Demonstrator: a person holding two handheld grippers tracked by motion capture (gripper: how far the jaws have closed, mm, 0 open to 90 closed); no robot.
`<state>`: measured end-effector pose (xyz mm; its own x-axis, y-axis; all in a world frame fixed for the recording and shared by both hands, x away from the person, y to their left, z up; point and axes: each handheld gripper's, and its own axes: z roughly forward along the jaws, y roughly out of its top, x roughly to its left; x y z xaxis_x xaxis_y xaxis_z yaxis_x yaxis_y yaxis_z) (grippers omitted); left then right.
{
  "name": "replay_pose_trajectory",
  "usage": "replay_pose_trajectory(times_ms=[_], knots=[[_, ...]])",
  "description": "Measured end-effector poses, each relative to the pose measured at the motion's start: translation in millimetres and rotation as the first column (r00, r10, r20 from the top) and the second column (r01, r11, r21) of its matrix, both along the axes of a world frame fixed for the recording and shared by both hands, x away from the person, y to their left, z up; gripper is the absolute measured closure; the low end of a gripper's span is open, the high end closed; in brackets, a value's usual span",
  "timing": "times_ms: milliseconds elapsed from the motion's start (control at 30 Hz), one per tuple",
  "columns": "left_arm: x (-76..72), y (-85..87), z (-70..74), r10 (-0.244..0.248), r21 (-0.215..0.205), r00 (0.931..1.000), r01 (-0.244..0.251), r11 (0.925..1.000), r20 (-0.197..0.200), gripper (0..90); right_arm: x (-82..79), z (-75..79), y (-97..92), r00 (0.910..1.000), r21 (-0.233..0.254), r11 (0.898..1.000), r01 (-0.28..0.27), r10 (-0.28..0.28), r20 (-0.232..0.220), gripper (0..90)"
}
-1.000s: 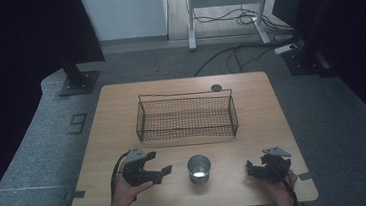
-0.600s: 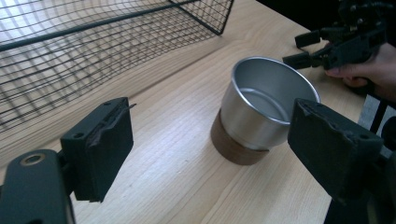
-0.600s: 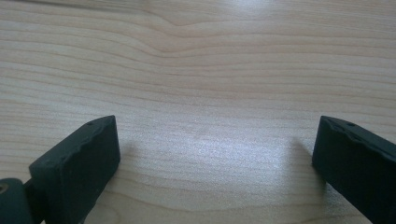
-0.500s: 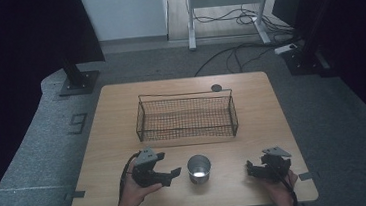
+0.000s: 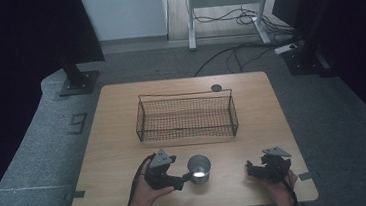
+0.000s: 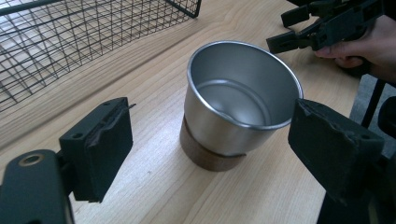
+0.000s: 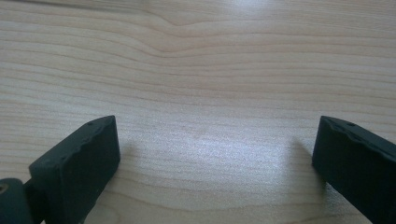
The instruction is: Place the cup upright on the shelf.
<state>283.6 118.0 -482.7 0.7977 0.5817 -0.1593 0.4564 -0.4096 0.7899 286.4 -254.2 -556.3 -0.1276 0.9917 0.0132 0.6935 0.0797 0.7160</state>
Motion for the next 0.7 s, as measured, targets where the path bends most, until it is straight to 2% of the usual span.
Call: replay_pose_trajectory(times_ms=[300, 700], knots=[[2.0, -17.0, -2.6, -0.007, 0.009, 1.0000, 0.007, 0.9999, 0.002, 12.0, 0.0, 0.0, 0.0, 1.0000, 0.000, 1.000, 0.000, 0.000, 0.000, 0.8], [3.3, -34.9, -9.0, -0.037, 0.020, 0.9992, 0.037, 0.9991, -0.014, 8.9, 0.0, 0.0, 0.0, 1.0000, 0.000, 1.000, 0.000, 0.000, 0.000, 0.8]])
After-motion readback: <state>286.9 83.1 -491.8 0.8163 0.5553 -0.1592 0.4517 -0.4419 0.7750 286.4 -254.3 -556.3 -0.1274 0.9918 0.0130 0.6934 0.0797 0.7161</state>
